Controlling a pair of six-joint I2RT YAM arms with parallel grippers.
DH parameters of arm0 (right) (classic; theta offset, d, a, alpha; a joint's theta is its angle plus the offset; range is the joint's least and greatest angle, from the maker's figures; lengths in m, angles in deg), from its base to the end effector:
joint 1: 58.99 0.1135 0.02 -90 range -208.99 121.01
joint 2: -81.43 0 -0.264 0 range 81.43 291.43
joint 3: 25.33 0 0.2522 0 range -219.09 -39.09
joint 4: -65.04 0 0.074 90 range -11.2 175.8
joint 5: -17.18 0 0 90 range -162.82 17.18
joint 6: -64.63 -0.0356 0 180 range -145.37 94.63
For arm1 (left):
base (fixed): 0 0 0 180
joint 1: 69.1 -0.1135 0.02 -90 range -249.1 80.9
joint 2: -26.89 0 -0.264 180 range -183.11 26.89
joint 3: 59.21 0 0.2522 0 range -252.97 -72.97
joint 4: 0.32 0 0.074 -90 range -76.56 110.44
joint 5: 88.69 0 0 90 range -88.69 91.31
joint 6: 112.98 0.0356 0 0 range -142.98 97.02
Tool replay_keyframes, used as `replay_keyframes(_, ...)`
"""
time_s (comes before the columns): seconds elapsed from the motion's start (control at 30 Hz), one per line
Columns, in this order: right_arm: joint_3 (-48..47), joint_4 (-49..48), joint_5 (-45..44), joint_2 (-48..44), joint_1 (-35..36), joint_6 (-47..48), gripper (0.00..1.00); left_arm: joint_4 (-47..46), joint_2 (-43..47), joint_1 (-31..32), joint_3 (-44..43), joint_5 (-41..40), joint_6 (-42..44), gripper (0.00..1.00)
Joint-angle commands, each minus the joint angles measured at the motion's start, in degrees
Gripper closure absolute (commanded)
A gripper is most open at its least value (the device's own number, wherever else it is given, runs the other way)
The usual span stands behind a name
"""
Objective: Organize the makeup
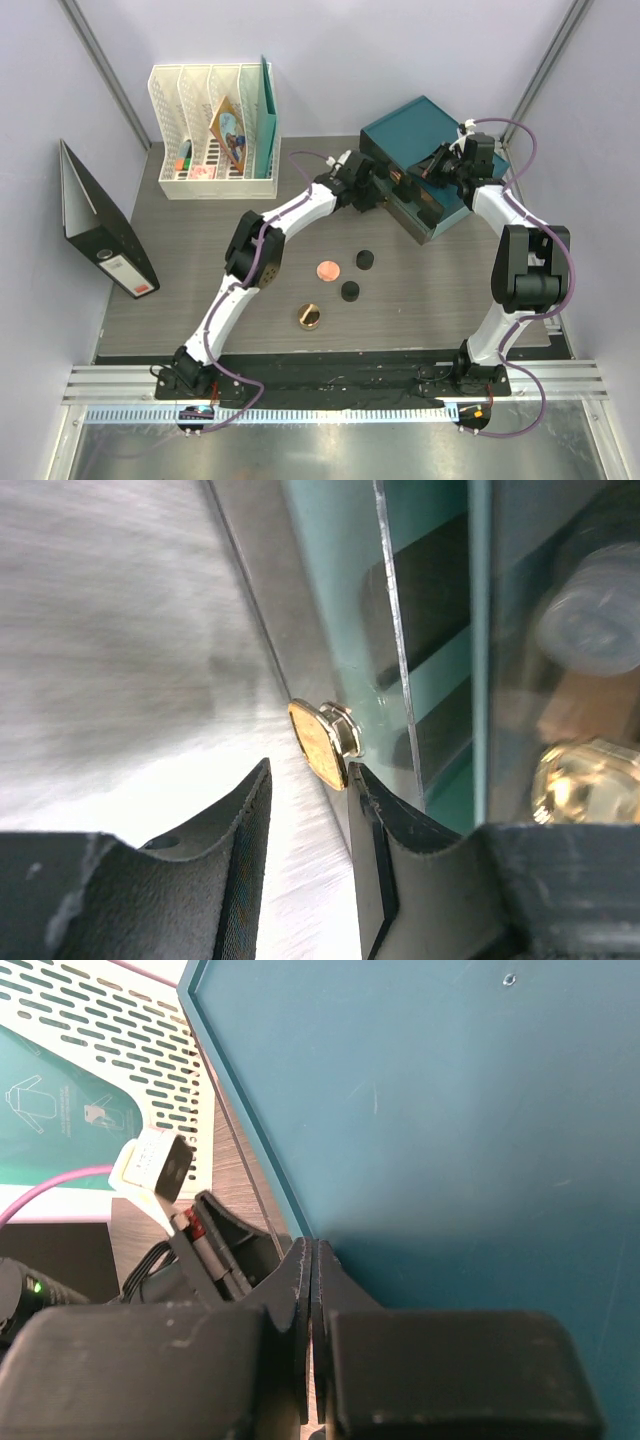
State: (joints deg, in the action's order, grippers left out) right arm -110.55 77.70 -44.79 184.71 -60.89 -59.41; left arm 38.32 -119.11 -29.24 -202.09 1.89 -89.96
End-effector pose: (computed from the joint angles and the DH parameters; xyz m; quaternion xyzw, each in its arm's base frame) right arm 0.4114 0.0031 0.2384 0.1462 0.8391 0.3351 0.4028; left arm 0.4392 -0.3672 0.1744 -0.2120 0.8877 -0.3309 0.2398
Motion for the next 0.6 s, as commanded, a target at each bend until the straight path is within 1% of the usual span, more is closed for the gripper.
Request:
replay_keyframes(0.0, 6.0, 20.8, -7.3, 8.2, 0.3, 5.0, 0.98, 7.9, 5.6, -1.8, 10.0, -5.0, 2.5, 0.64)
replay_keyframes(0.07, 5.8, 20.9, -7.1, 8.2, 0.3, 5.0, 0.97, 5.8, 7.7, -2.3, 13.7, -3.9, 1.7, 0.63)
replay_keyframes(0.1, 5.7, 20.9, -7.1, 8.2, 0.3, 5.0, 0.97, 4.6, 9.6, -2.6, 17.1, -4.1, 1.6, 0.63)
replay_keyframes(0.2, 5.8, 20.7, -7.0, 8.3, 0.3, 4.8, 0.97, 2.5, 13.0, -2.9, 22.1, -3.9, 1.7, 0.63)
replay_keyframes(0.47, 5.7, 20.5, -6.8, 8.6, 0.3, 4.7, 0.97, 0.9, 20.3, -2.6, 31.3, -2.9, 4.0, 0.63)
replay_keyframes(0.57, 6.1, 20.3, -6.8, 8.7, 0.3, 4.7, 0.97, -1.5, 23.1, -2.4, 35.2, -3.9, 5.0, 0.61)
